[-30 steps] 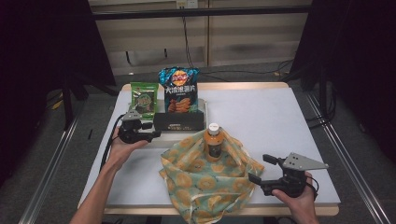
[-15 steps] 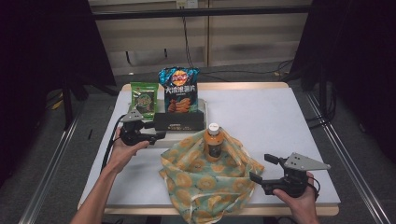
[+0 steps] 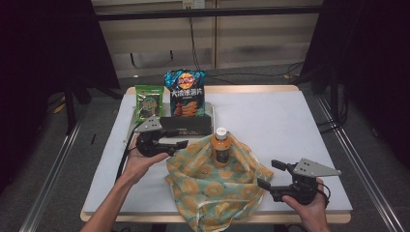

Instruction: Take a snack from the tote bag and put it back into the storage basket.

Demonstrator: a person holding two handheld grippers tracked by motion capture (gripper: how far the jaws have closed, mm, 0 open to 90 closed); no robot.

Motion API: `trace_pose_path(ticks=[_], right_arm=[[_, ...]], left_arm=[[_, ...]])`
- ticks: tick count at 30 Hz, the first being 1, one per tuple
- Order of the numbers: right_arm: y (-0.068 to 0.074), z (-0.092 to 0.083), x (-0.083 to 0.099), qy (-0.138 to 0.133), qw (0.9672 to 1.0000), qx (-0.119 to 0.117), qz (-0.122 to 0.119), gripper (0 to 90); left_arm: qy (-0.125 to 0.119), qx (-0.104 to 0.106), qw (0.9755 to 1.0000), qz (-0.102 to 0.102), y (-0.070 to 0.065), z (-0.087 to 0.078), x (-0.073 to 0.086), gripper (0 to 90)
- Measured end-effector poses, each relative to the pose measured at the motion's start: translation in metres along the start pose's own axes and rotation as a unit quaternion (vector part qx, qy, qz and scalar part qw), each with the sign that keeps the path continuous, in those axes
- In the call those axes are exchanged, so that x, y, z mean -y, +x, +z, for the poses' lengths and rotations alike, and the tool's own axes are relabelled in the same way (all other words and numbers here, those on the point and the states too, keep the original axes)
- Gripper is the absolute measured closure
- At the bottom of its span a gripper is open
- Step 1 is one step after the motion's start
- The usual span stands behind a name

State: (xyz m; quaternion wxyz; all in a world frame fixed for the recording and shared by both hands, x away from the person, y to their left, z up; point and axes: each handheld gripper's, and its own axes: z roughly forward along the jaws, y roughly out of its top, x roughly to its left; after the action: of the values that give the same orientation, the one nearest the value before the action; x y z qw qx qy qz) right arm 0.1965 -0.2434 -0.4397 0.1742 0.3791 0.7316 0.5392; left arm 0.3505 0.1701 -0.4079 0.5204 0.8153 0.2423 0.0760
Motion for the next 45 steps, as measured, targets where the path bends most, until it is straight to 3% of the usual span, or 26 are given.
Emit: trace_pose_path(ticks=[5, 14, 21, 28, 34, 40, 45], right_arm=[[0.000, -0.002, 0.001, -0.001, 1.0000, 0.004, 0.000, 16.4], [0.000, 0.000, 0.001, 0.006, 1.0000, 0.000, -0.005, 16.4], [0.000, 0.000, 0.001, 0.006, 1.0000, -0.001, -0.003, 16.2], [0.002, 0.002, 0.001, 0.009, 0.9999, -0.003, -0.006, 16.4], [0.000, 0.002, 0.001, 0.008, 1.0000, 0.000, -0.006, 16.6], [0.000, 0.002, 0.001, 0.008, 1.0000, -0.001, -0.004, 16.4], [0.001, 0.001, 0.001, 0.010, 0.9999, -0.001, -0.005, 16.3]], left_arm=[[-0.016, 0.003, 0.9997, -0.016, -0.011, 0.005, -0.001, 40.2], [-0.023, 0.027, 0.9994, 0.002, -0.042, 0.017, -0.010, 36.8], [-0.022, 0.032, 0.9992, 0.000, -0.057, 0.030, -0.014, 37.3], [-0.019, 0.023, 0.9996, -0.005, -0.060, 0.041, -0.018, 34.4], [-0.022, 0.029, 0.9993, -0.007, -0.066, 0.051, -0.025, 32.1], [-0.025, 0.023, 0.9994, -0.007, -0.074, 0.062, -0.033, 23.3], [-0.019, 0.009, 0.9997, -0.015, -0.068, 0.070, -0.033, 22.9]])
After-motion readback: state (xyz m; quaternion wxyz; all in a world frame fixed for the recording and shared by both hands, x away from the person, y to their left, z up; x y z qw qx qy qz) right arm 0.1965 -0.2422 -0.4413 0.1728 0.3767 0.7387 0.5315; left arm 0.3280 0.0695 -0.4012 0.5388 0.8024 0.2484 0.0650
